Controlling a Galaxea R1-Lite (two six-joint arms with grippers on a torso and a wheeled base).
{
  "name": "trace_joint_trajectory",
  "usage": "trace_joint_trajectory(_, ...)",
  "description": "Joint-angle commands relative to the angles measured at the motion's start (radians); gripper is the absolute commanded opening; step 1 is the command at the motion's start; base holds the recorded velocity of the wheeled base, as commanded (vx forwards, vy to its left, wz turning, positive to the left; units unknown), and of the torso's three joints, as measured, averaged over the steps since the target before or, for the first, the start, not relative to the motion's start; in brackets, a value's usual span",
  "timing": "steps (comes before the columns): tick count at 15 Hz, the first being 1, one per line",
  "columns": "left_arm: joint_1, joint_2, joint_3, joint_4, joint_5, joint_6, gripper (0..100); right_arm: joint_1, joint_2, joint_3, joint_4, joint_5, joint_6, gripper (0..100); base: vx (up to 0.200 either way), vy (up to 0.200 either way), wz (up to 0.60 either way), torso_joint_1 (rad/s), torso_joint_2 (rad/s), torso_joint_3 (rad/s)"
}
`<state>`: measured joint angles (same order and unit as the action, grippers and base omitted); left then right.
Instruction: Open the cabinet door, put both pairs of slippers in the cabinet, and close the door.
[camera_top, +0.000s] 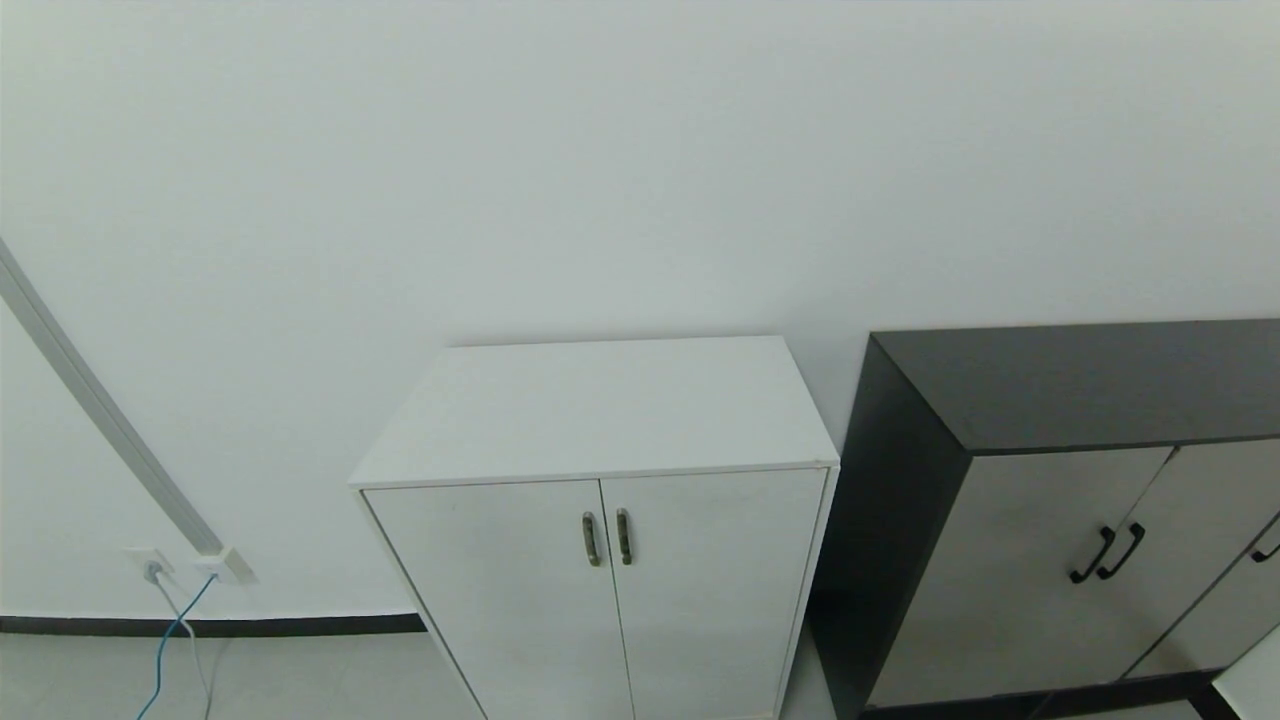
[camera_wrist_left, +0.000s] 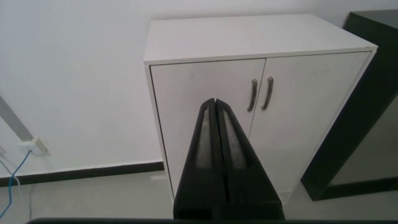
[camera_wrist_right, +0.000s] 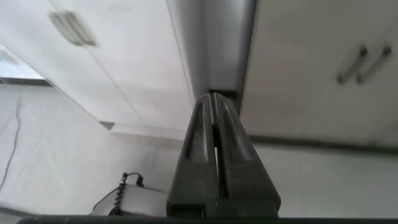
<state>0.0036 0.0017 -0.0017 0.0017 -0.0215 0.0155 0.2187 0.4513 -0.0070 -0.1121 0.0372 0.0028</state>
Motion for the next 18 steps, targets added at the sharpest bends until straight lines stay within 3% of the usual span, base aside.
trace_joint_trajectory(1, -0.001, 0.000, 0.000, 0.000, 0.000, 0.000, 0, 0.018, -0.160, -0.001, 0.109, 0.010, -0.067, 0, 0.000, 0.000, 0.00, 0.000, 0.00, 0.000)
trace_joint_trajectory(5, -0.001, 0.000, 0.000, 0.000, 0.000, 0.000, 0, 0.014, -0.166, -0.005, 0.117, -0.011, -0.070, 0, 0.000, 0.000, 0.00, 0.000, 0.00, 0.000)
trace_joint_trajectory(6, -0.001, 0.000, 0.000, 0.000, 0.000, 0.000, 0, -0.053, -0.140, -0.007, 0.118, -0.053, -0.072, 0, 0.000, 0.000, 0.00, 0.000, 0.00, 0.000)
trace_joint_trajectory(9, -0.001, 0.000, 0.000, 0.000, 0.000, 0.000, 0, -0.202, -0.155, -0.005, 0.118, -0.050, -0.072, 0, 0.000, 0.000, 0.00, 0.000, 0.00, 0.000)
trace_joint_trajectory(15, -0.001, 0.000, 0.000, 0.000, 0.000, 0.000, 0, -0.182, -0.267, 0.005, 0.117, -0.046, -0.040, 0, 0.000, 0.000, 0.00, 0.000, 0.00, 0.000)
trace_joint_trajectory(16, -0.001, 0.000, 0.000, 0.000, 0.000, 0.000, 0, -0.130, -0.329, 0.005, 0.115, -0.046, -0.029, 0, 0.000, 0.000, 0.00, 0.000, 0.00, 0.000)
trace_joint_trajectory(18, -0.001, 0.000, 0.000, 0.000, 0.000, 0.000, 0, -0.110, -0.352, 0.005, 0.115, -0.050, 0.005, 0, 0.000, 0.000, 0.00, 0.000, 0.00, 0.000)
